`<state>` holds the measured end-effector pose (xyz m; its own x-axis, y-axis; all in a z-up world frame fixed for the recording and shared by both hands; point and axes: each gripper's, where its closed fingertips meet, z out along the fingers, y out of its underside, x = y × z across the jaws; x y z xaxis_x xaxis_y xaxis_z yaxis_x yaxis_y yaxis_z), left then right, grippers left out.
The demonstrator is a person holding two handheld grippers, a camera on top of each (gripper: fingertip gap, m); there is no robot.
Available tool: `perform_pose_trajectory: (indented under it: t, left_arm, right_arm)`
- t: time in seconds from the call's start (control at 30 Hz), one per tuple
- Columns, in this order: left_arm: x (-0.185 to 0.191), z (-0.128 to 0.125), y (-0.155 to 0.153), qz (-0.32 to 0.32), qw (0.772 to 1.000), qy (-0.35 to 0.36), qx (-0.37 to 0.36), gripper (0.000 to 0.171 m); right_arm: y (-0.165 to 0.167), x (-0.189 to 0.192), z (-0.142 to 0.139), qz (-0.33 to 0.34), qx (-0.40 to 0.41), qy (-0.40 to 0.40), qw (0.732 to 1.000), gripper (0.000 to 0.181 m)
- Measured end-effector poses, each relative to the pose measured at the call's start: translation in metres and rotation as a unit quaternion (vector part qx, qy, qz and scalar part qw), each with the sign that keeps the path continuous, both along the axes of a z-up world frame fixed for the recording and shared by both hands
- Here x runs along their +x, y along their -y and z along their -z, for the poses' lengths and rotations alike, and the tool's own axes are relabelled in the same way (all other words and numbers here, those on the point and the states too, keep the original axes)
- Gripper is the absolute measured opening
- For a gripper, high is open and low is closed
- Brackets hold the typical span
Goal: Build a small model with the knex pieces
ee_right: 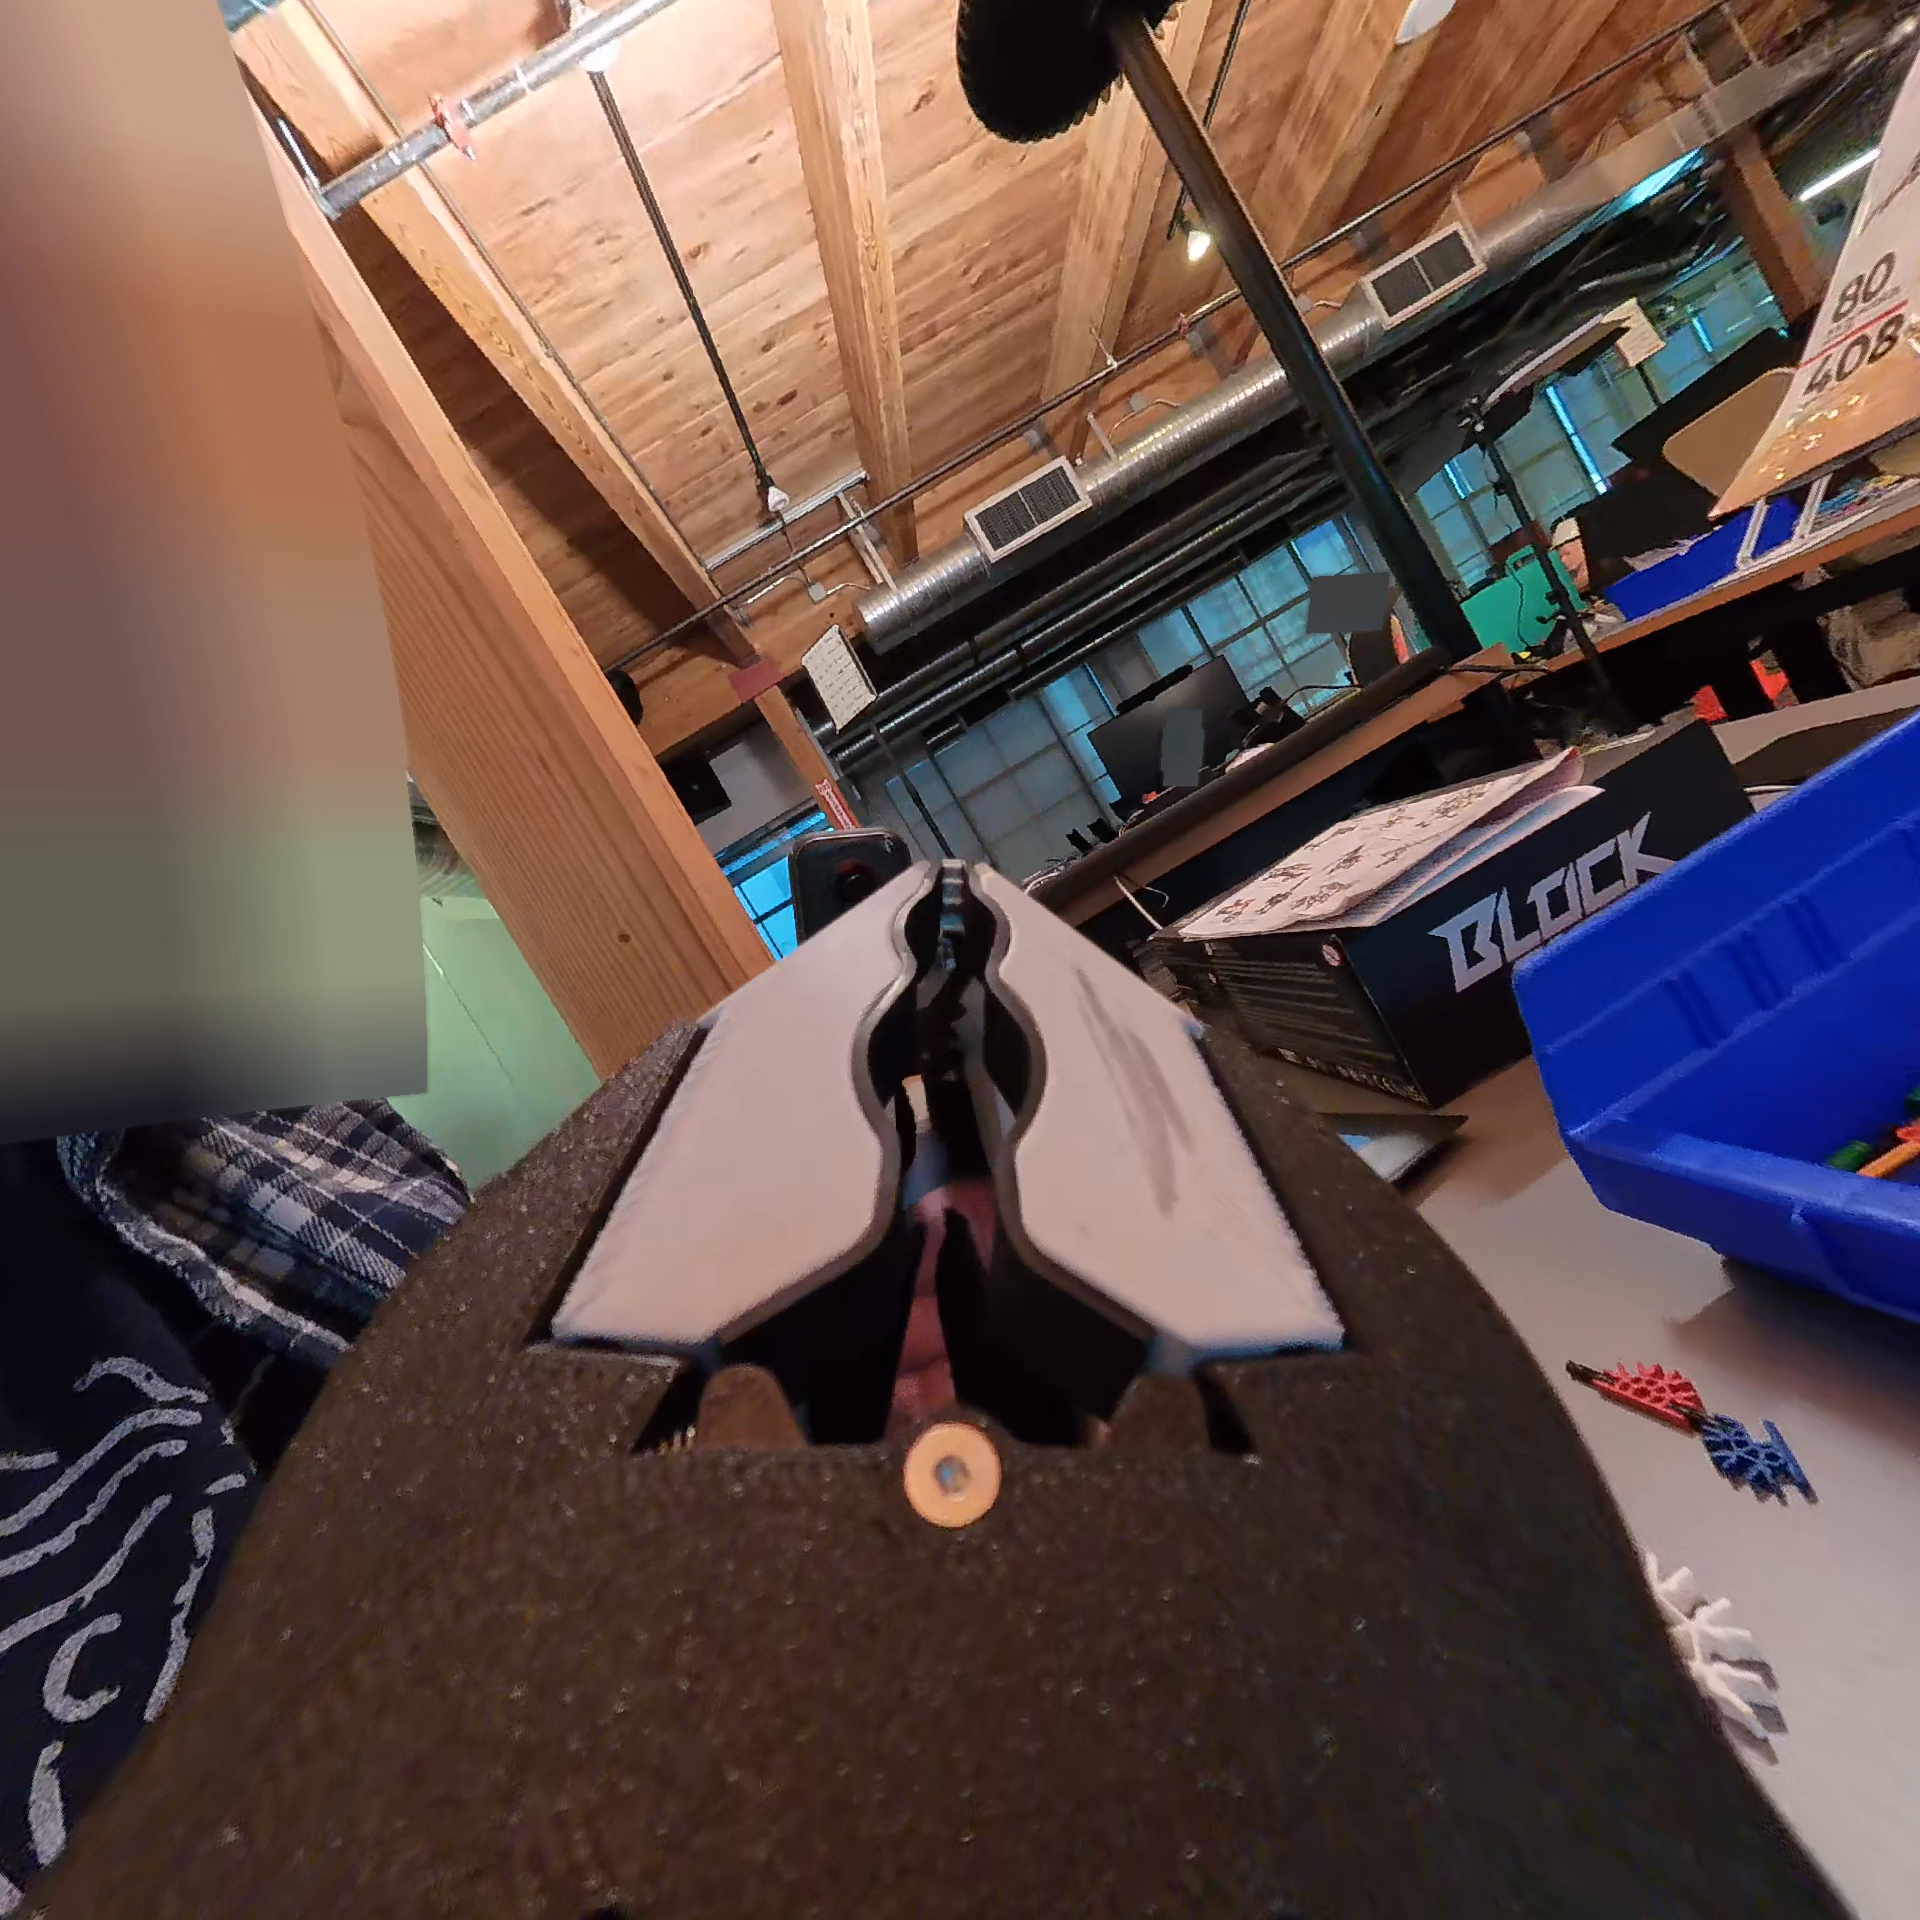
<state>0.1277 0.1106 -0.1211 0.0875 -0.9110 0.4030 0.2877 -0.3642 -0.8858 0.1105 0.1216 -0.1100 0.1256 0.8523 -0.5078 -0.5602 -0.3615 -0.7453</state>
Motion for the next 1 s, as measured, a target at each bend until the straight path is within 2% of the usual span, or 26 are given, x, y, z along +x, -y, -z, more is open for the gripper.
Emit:
perform_pose_trajectory:
  t: [0.53,0.63,0.8,1.0]
  left_arm:
    - [-0.009,0.0,-0.01,-0.005,1.0,0.0,-0.006,0.0]
    - [-0.003,0.003,-0.007,0.008,1.0,-0.001,-0.017,0.012]
    - [-0.001,0.002,-0.006,0.011,1.0,0.013,-0.019,0.003]
    - [-0.001,0.004,-0.003,0.024,0.999,-0.036,0.009,0.001]
  right_arm:
    - [-0.008,0.008,0.002,0.018,-0.01,-0.012,1.0,0.002]
    - [-0.006,0.007,0.004,0.009,-0.01,-0.011,1.0,0.002]
    - [-0.004,0.004,0.007,0.0,-0.012,-0.003,1.0,0.002]
    - [0.0,0.005,0.01,-0.001,-0.002,0.025,1.0,0.003]
